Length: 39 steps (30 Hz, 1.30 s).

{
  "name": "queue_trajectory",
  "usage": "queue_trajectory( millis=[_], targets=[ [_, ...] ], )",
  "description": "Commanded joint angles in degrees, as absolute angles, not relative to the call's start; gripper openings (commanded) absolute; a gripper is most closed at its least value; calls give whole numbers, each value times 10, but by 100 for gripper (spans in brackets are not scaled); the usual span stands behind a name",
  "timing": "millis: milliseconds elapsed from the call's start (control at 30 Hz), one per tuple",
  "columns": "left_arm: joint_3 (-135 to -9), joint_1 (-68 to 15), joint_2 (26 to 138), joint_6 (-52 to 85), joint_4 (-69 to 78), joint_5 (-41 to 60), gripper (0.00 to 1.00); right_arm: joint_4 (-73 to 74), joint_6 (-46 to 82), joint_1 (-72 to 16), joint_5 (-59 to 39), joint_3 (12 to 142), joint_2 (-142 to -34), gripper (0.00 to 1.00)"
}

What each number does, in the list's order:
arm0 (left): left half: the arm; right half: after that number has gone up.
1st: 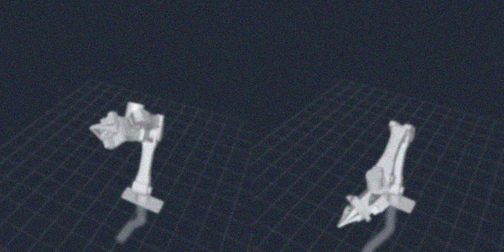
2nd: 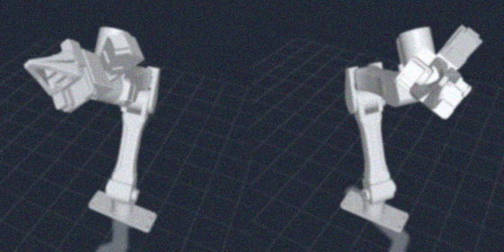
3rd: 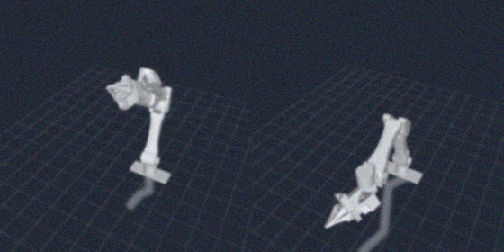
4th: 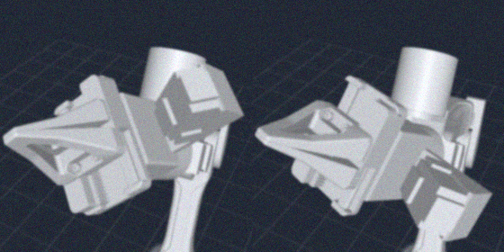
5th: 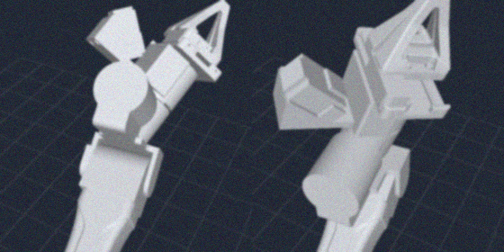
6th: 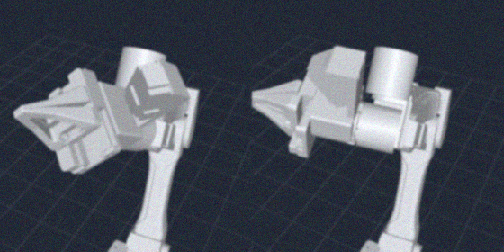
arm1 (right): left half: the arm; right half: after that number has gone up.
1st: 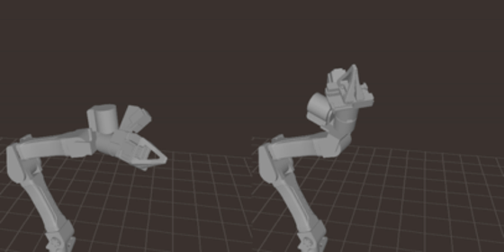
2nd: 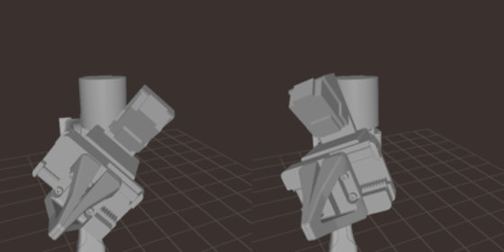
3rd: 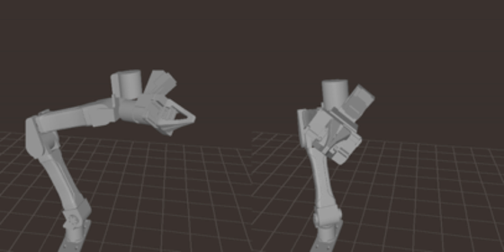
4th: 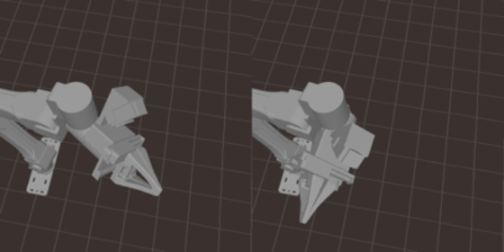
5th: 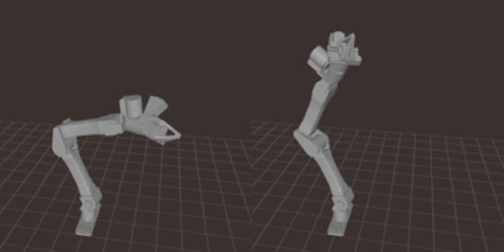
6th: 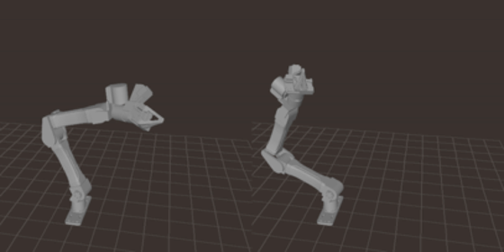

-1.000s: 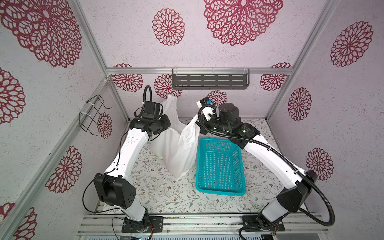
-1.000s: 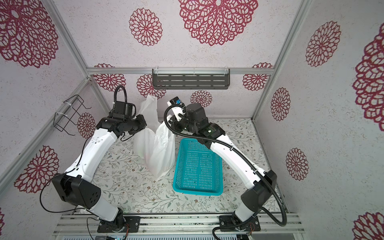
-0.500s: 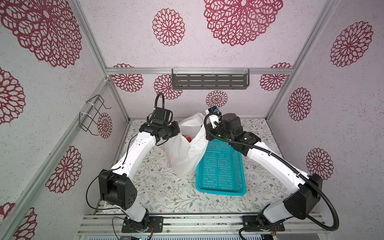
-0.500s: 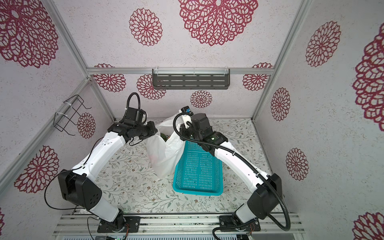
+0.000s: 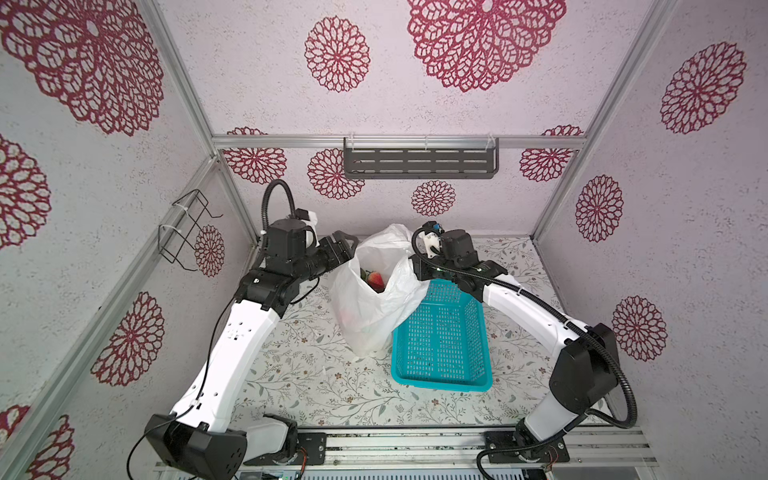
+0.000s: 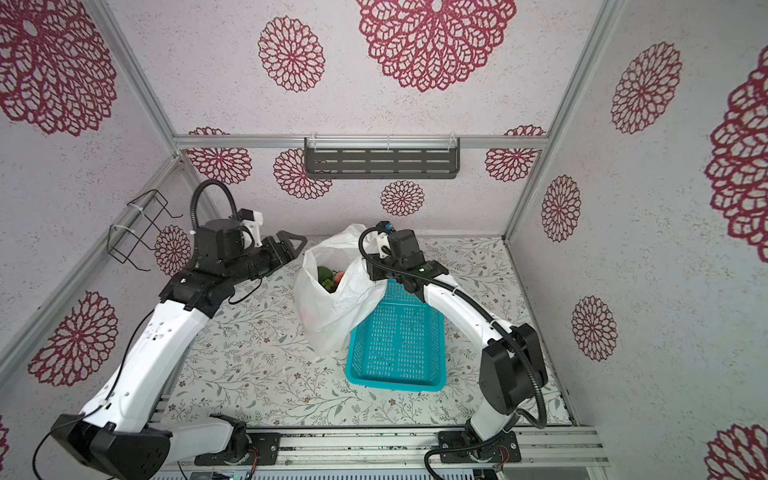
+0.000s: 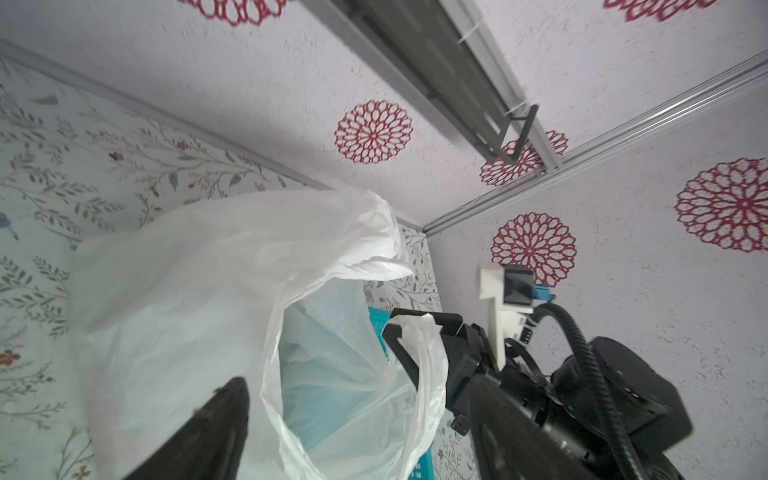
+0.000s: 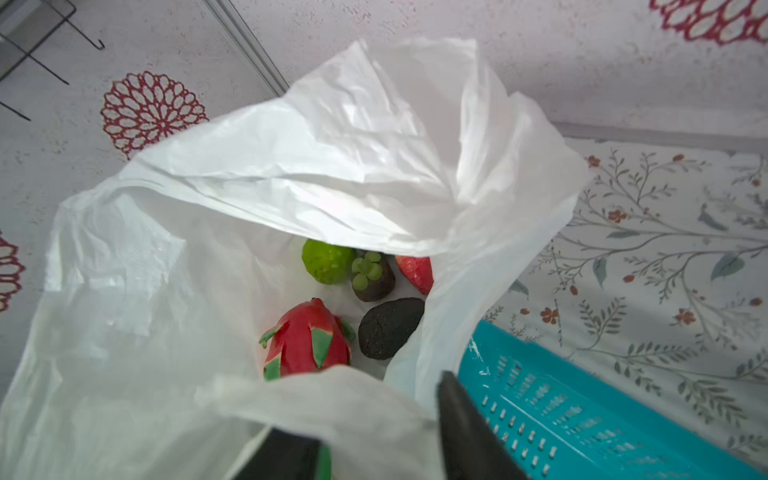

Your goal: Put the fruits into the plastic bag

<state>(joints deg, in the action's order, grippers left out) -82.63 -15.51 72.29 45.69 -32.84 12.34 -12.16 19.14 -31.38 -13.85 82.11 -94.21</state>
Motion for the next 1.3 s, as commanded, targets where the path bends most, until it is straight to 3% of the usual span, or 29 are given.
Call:
queue_trajectory(
  millis=[0,100,267,500,600,633,700,767,933,1033,1167,1267],
  targets=[
    [-814,-126,698,461,-345,47,87,-127,198,-299,-190,819,-907,71],
    [-799,-98,682,472,-381,-13,88,-160,180,-287,-220,810,-876,81],
    [-755,-47,660,498,-416,-64,89,-215,138,-278,-260,772,-806,88],
    [-709,-3,654,507,-430,-91,89,-286,124,-261,-197,732,-725,95],
    [-695,1,656,507,-443,-134,90,-285,141,-246,-76,704,-693,95],
    [-690,2,656,509,-452,-159,98,-276,152,-237,-8,687,-677,97],
    [-676,2,657,513,-469,-214,97,-250,181,-215,125,647,-646,99],
    [-653,2,657,516,-478,-283,97,-209,206,-184,243,592,-615,99],
    [-552,0,625,463,-409,-431,97,-23,215,-144,412,400,-559,99],
    [-455,2,592,427,-296,-512,97,168,164,-142,447,275,-555,99],
    [-369,6,580,386,-158,-532,97,406,79,-137,489,173,-620,99],
    [-368,4,624,400,-142,-544,97,452,61,-126,509,180,-717,99]
  ],
)
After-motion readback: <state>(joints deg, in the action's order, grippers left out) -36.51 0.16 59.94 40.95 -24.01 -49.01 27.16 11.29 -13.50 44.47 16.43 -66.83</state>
